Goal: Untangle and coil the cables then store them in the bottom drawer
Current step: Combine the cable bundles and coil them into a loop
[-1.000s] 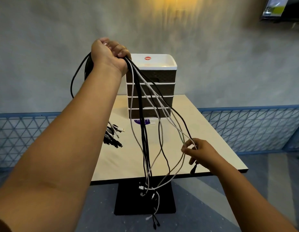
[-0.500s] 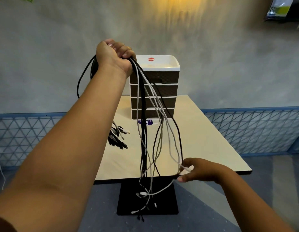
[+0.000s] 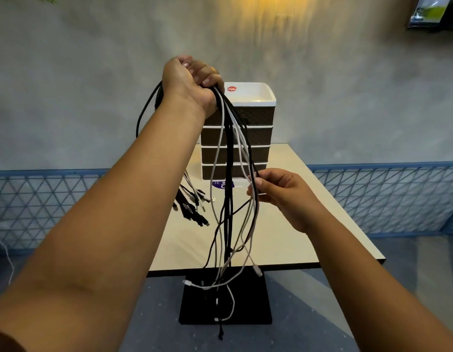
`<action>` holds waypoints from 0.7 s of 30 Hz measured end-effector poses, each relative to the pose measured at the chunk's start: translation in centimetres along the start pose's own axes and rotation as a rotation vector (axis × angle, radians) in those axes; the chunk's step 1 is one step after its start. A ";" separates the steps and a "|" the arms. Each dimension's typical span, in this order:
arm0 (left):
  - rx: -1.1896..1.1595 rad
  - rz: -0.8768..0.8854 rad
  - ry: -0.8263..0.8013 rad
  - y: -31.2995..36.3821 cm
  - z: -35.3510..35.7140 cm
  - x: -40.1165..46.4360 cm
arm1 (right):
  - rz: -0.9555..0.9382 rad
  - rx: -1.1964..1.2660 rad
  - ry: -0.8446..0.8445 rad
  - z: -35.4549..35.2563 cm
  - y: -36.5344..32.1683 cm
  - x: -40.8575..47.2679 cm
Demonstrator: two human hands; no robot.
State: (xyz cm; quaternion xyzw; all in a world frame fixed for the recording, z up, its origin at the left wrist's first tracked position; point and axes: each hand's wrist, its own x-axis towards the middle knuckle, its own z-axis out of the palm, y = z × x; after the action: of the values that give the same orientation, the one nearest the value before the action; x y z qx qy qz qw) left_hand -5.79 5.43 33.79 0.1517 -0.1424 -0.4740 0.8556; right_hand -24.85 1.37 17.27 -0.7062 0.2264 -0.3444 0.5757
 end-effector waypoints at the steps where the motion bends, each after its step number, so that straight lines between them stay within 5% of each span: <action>1: 0.001 0.001 0.003 0.1 -0.1 0.0 | -0.012 -0.002 0.044 -0.1 0.2 0.0; 7: 0.026 0.014 0.018 0.6 -0.1 0.0 | -0.020 -0.022 0.140 -1.6 1.4 -0.8; 17: 0.002 0.005 0.037 1.0 0.9 -0.2 | 0.277 -0.319 -0.097 -2.7 7.9 -3.1; 21: -0.009 0.008 0.031 1.2 1.0 -0.3 | 0.310 -0.341 0.037 -2.9 8.6 -3.4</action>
State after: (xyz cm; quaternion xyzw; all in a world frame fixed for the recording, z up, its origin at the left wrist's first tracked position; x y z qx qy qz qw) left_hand -5.38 6.20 35.13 0.1545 -0.1274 -0.4689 0.8602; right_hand -28.60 -0.15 8.49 -0.7437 0.3974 -0.2215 0.4898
